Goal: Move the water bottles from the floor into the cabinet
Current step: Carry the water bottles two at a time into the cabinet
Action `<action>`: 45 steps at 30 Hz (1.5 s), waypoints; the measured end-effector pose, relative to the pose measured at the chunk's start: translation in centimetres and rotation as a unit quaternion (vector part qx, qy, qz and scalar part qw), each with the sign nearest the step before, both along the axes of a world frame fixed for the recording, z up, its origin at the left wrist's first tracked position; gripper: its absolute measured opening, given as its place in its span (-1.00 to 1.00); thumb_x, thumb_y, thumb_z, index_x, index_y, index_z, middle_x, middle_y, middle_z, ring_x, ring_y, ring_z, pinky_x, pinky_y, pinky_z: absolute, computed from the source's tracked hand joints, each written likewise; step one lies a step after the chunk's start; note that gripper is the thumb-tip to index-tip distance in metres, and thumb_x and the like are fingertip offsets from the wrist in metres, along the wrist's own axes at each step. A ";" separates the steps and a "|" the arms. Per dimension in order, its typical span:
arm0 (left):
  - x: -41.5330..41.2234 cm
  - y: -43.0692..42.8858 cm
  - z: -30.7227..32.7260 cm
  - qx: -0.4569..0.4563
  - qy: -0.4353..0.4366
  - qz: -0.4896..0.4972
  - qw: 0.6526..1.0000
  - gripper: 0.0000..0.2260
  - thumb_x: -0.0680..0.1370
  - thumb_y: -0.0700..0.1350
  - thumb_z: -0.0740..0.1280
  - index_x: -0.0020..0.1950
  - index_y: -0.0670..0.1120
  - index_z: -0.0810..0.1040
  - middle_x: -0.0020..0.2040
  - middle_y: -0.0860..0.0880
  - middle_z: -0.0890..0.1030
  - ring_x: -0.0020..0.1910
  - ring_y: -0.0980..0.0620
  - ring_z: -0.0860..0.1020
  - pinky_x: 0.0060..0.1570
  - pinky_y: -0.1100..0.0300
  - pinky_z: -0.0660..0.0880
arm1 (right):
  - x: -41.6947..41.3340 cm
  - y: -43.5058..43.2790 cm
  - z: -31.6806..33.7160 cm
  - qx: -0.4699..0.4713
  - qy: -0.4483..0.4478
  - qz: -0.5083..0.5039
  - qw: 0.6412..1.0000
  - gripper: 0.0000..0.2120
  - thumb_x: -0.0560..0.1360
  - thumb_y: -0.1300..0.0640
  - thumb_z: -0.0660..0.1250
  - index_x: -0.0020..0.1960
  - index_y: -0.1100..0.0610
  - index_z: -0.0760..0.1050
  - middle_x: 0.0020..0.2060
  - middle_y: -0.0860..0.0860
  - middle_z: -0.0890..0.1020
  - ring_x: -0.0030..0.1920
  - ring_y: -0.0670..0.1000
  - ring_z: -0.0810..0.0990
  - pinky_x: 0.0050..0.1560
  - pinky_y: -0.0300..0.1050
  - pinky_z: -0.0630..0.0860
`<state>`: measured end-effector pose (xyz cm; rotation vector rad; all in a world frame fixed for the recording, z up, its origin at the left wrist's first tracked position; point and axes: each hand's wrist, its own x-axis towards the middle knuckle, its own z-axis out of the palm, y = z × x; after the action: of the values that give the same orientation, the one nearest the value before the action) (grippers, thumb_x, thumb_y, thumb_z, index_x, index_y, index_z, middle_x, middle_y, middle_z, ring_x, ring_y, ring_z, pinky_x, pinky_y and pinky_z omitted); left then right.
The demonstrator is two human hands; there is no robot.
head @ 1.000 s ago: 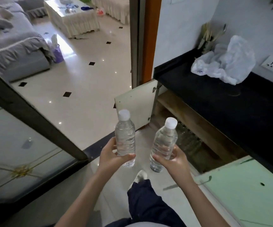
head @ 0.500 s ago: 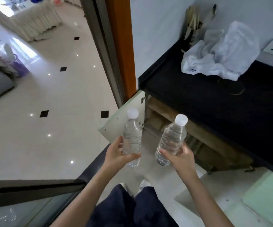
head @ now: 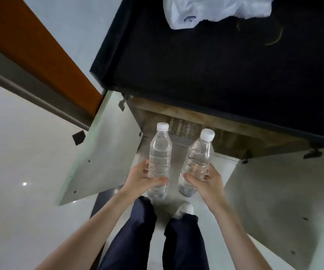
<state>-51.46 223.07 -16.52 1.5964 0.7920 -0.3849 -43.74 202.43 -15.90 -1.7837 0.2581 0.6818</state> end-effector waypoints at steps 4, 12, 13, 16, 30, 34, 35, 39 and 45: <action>2.2 0.5 -10.9 -0.009 0.029 -0.025 0.999 -0.60 0.26 -0.16 0.64 0.05 -0.01 0.64 -0.15 0.07 0.72 -0.19 0.22 0.67 -0.26 0.44 0.49 | 1.3 0.2 -11.2 -0.021 0.025 0.004 0.999 -0.57 0.30 0.21 0.62 0.11 0.01 0.60 -0.11 -0.11 0.72 -0.11 -0.13 0.69 -0.16 -0.34 0.55; 6.5 1.1 -38.8 -0.026 0.008 -0.063 0.998 -0.51 0.24 -0.02 0.63 0.12 0.09 0.61 -0.02 0.10 0.72 -0.03 0.11 0.68 -0.03 0.20 0.59 | 5.3 -0.1 -37.9 -0.033 0.004 0.016 0.999 -0.54 0.30 0.29 0.60 0.13 0.05 0.58 -0.08 -0.11 0.70 -0.14 -0.27 0.65 -0.26 -0.48 0.49; 7.3 1.2 -41.8 -0.023 -0.002 -0.068 0.997 -0.48 0.20 0.03 0.62 0.13 0.08 0.61 -0.01 0.09 0.72 -0.02 0.10 0.68 0.01 0.14 0.60 | 5.8 -0.1 -40.9 -0.030 -0.005 0.017 0.999 -0.55 0.30 0.28 0.61 0.12 0.02 0.59 -0.10 -0.14 0.71 -0.13 -0.26 0.66 -0.26 -0.47 0.50; 9.3 1.7 -49.9 -0.035 -0.044 -0.065 0.996 -0.47 0.17 0.02 0.60 0.12 0.01 0.63 -0.02 0.00 0.72 -0.02 0.03 0.68 -0.02 0.11 0.62 | 7.5 0.1 -48.7 -0.012 -0.031 0.018 0.999 -0.59 0.31 0.32 0.59 0.09 0.04 0.62 -0.13 -0.10 0.74 -0.10 -0.14 0.69 -0.22 -0.38 0.55; 15.7 4.4 -55.3 -0.078 -0.205 -0.009 0.976 -0.74 0.31 -0.29 0.59 -0.04 -0.15 0.69 -0.13 -0.14 0.73 -0.15 -0.05 0.71 -0.25 0.24 0.58 | 13.3 2.3 -55.1 0.026 -0.155 0.006 0.988 -0.78 0.36 0.29 0.56 -0.02 0.14 0.65 -0.18 0.03 0.75 -0.16 -0.03 0.72 -0.23 -0.31 0.54; 19.1 5.0 -53.1 -0.076 -0.211 0.006 0.975 -0.86 0.40 -0.31 0.50 -0.11 -0.12 0.69 -0.22 -0.05 0.74 -0.25 0.07 0.71 -0.31 0.33 0.57 | 16.2 3.6 -53.3 0.007 -0.161 0.002 0.987 -0.83 0.41 0.21 0.52 -0.02 0.06 0.65 -0.18 -0.08 0.75 -0.17 -0.09 0.72 -0.24 -0.28 0.58; 20.1 5.2 -53.0 -0.067 -0.217 0.008 0.974 -0.87 0.41 -0.30 0.51 -0.12 -0.11 0.68 -0.26 0.00 0.73 -0.28 0.14 0.70 -0.33 0.37 0.55 | 17.0 4.0 -52.9 0.002 -0.168 0.004 0.986 -0.85 0.41 0.17 0.52 -0.03 0.03 0.65 -0.20 -0.11 0.74 -0.20 -0.13 0.71 -0.25 -0.30 0.57; 23.4 5.5 -52.9 -0.040 -0.228 0.009 0.973 -0.90 0.41 -0.20 0.53 -0.10 -0.13 0.70 -0.29 0.06 0.73 -0.34 0.23 0.66 -0.39 0.45 0.49 | 19.6 5.4 -52.5 -0.027 -0.174 -0.019 0.984 -0.89 0.38 0.00 0.54 -0.16 0.01 0.69 -0.29 -0.12 0.74 -0.28 -0.17 0.70 -0.21 -0.21 0.54; 26.3 4.7 -53.3 0.044 -0.213 0.016 0.976 -0.74 0.31 0.05 0.59 -0.13 -0.08 0.72 -0.28 0.08 0.73 -0.27 0.13 0.70 -0.25 0.26 0.60 | 21.8 6.3 -52.8 -0.091 -0.194 -0.054 0.975 -0.84 0.35 -0.09 0.54 -0.19 -0.01 0.69 -0.35 -0.15 0.72 -0.36 -0.18 0.68 -0.26 -0.20 0.55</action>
<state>-25.18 227.73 -69.85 1.6692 0.5077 0.0224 -21.93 208.75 -68.74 -2.0184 0.1534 0.2279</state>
